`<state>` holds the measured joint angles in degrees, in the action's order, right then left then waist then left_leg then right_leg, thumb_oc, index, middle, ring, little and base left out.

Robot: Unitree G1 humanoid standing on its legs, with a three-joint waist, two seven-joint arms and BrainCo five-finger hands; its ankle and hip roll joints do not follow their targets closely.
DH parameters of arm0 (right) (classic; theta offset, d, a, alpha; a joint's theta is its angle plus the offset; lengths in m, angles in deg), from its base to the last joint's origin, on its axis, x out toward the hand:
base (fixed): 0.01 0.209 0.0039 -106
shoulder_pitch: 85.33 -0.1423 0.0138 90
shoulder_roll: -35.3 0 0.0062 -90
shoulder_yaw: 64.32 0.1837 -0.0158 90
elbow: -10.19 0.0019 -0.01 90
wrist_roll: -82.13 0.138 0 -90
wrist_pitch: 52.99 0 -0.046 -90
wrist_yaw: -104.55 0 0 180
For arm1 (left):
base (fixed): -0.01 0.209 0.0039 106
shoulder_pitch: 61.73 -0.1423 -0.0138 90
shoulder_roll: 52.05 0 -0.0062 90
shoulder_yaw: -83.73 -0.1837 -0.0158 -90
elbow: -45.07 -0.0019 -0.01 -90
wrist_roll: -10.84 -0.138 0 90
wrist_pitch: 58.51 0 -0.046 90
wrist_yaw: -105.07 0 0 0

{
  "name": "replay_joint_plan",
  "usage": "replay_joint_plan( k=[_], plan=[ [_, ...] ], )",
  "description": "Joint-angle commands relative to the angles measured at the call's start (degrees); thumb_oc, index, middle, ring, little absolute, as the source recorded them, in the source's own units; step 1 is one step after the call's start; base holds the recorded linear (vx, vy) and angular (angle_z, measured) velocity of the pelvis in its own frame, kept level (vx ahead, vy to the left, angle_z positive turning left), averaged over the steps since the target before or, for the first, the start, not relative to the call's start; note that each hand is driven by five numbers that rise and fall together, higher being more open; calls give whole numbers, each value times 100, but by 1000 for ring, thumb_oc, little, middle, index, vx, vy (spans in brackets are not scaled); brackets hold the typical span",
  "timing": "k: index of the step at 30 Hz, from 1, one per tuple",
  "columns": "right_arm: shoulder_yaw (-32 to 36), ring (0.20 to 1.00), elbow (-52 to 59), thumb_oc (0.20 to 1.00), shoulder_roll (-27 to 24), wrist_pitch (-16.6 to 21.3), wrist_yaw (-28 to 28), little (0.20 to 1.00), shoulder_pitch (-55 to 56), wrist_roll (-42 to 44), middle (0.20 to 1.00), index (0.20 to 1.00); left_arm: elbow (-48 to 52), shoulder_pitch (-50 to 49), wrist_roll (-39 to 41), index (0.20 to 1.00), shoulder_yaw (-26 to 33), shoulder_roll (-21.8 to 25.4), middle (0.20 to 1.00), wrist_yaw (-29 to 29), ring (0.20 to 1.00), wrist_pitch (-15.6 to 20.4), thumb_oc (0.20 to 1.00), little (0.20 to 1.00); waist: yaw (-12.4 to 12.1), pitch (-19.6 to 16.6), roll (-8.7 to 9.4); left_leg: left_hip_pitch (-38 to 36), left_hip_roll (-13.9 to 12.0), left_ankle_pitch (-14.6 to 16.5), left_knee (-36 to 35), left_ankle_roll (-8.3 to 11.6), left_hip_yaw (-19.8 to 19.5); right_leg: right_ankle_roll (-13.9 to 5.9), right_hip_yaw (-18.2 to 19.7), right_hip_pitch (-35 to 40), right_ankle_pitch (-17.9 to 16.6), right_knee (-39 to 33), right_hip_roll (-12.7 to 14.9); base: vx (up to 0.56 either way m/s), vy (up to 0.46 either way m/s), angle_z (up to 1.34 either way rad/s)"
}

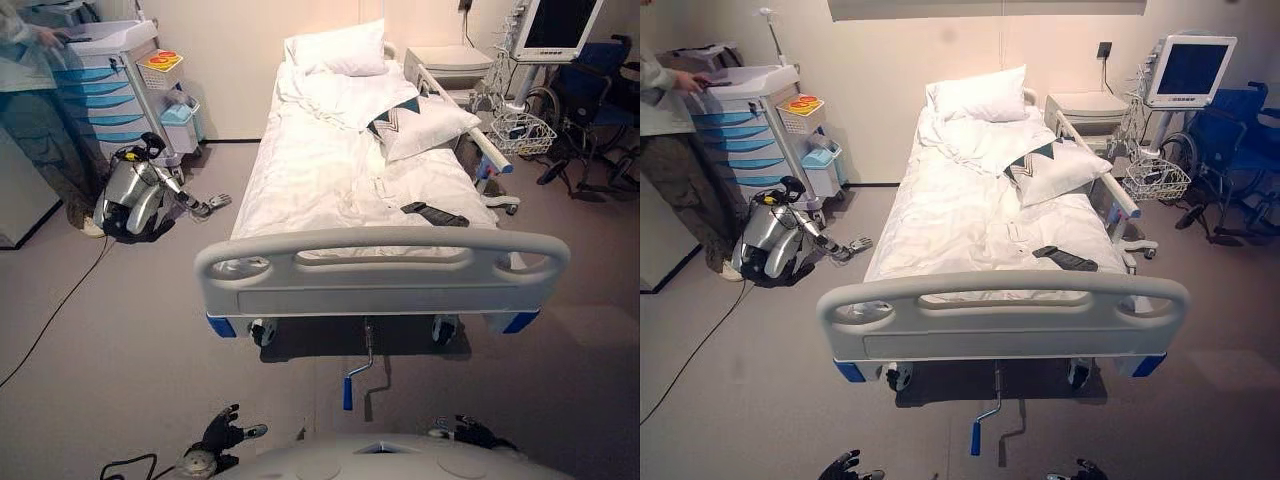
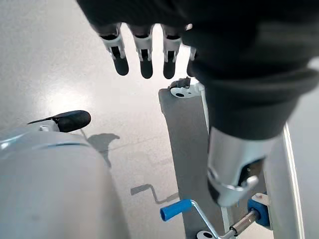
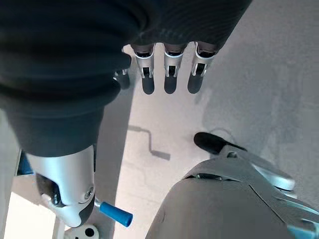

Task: Raise the hospital bed

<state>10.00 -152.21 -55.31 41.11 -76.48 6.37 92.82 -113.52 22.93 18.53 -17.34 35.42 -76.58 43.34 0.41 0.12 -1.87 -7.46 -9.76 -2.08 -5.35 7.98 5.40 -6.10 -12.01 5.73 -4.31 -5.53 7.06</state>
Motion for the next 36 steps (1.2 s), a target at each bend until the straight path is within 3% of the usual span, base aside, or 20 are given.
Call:
replay_joint_plan(
  k=[1, 9, 21, 28, 31, 32, 36],
  plan=[
    [-87, 1000, -179, 1000, 113, 5, -68, 1000, -496, -73, 1000, 1000, -92, 480, 124, 1000, -3, 142, 1000, -164, 1000, 111, 1000, 1000, -114, 337, 284, -129, 205, 7, 119, -190, -136, -296, -197, 379, 363, 216, 132, 8, -194, -18],
    [-98, 1000, 12, 1000, 29, 19, -89, 1000, -586, 63, 1000, 1000, 271, 639, 203, 1000, -114, 212, 1000, -51, 1000, 224, 1000, 1000, -51, 533, 263, 90, 212, -62, 137, -186, -135, -303, -116, 102, 316, 276, 141, -33, -1, -1],
    [-485, 1000, 661, 1000, -367, 249, 130, 1000, -2177, 669, 1000, 1000, 2935, 1861, 581, 1000, -1255, 1047, 1000, -49, 1000, 587, 1000, 1000, 60, 1895, -160, 1743, 214, -357, 609, -158, -13, -297, 299, -1898, 116, 1024, 226, -180, 23, -11],
    [-781, 1000, 988, 1000, -385, 391, 312, 1000, -3320, 1146, 1000, 1000, 4654, 2768, 1010, 1000, -1721, 1555, 1000, 11, 1000, 759, 1000, 1000, 70, 2772, -312, 2924, 138, -432, 1197, -116, -29, -270, 449, -3203, 103, 1701, 275, -140, -14, -12],
    [-829, 1000, 1210, 1000, -365, 445, 343, 1000, -3527, 1335, 1000, 1000, 5080, 2815, 1240, 1000, -1760, 1666, 1000, -72, 1000, 788, 1000, 1000, 86, 2957, -290, 3184, 127, -411, 1342, -111, -24, -279, 504, -3536, 136, 1907, 264, -86, 1, -8],
    [-916, 1000, 1455, 1000, -297, 493, 385, 1000, -3670, 1543, 1000, 1000, 5388, 2960, 1256, 1000, -1880, 1789, 1000, -51, 1000, 842, 1000, 1000, 89, 2968, -262, 3562, 104, -441, 1430, -108, -7, -278, 545, -3917, 89, 2014, 268, -55, -24, -4],
    [-966, 1000, 1789, 1000, -312, 541, 408, 1000, -3728, 1822, 1000, 1000, 5731, 3050, 1378, 1000, -1900, 1917, 1000, -17, 1000, 836, 1000, 1000, 85, 2968, -219, 3958, 105, -420, 1581, -107, -42, -279, 562, -4291, 120, 2156, 278, -21, -14, 0]
  ],
)
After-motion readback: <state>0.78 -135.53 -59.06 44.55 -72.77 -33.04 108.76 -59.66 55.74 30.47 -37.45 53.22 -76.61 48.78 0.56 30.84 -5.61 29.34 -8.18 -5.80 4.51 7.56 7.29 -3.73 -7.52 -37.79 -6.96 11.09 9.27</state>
